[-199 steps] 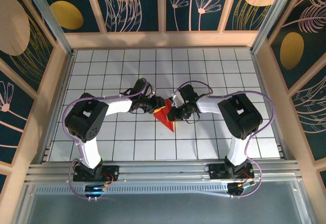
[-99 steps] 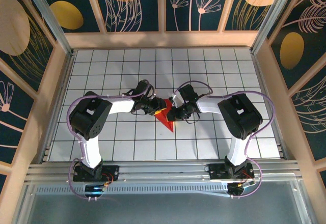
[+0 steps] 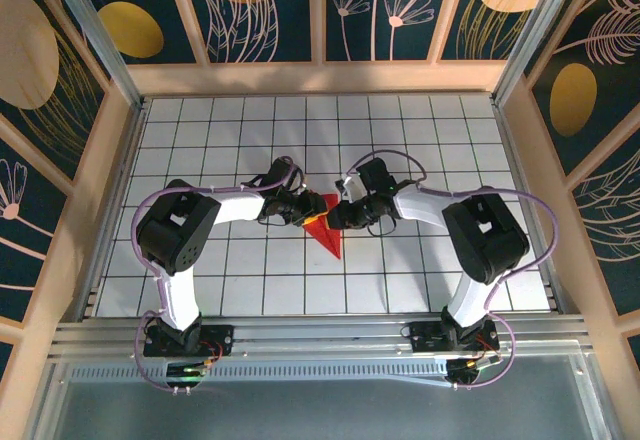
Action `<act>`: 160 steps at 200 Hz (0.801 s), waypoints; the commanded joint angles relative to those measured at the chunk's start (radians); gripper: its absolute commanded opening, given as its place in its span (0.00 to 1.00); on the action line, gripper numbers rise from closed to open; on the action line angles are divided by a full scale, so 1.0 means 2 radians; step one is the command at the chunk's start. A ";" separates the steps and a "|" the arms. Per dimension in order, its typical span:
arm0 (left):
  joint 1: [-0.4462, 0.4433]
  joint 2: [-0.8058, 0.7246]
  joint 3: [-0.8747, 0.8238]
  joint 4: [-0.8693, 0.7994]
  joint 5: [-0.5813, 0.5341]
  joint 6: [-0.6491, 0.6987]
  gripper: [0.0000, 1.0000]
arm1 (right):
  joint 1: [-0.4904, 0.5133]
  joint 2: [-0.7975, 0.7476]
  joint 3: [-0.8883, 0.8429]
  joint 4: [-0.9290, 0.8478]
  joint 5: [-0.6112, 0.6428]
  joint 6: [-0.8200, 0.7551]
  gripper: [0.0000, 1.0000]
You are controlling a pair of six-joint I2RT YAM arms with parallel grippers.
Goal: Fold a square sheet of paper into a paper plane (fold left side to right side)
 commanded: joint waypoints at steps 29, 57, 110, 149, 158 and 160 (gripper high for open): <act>-0.002 0.016 0.002 -0.029 -0.023 0.010 0.40 | -0.002 -0.012 -0.015 0.019 -0.006 0.028 0.35; -0.002 0.015 0.002 -0.030 -0.023 0.010 0.40 | -0.002 0.003 -0.019 0.045 -0.012 0.045 0.35; -0.002 0.014 0.002 -0.030 -0.023 0.011 0.40 | -0.002 0.023 -0.024 0.056 0.009 0.054 0.37; -0.002 0.015 0.001 -0.031 -0.024 0.011 0.40 | -0.015 -0.006 -0.039 0.053 0.016 0.050 0.41; -0.002 0.015 0.001 -0.032 -0.024 0.012 0.40 | -0.017 -0.010 -0.040 0.050 0.013 0.048 0.43; -0.002 0.015 0.001 -0.032 -0.023 0.012 0.40 | -0.017 -0.011 -0.040 0.050 0.012 0.047 0.43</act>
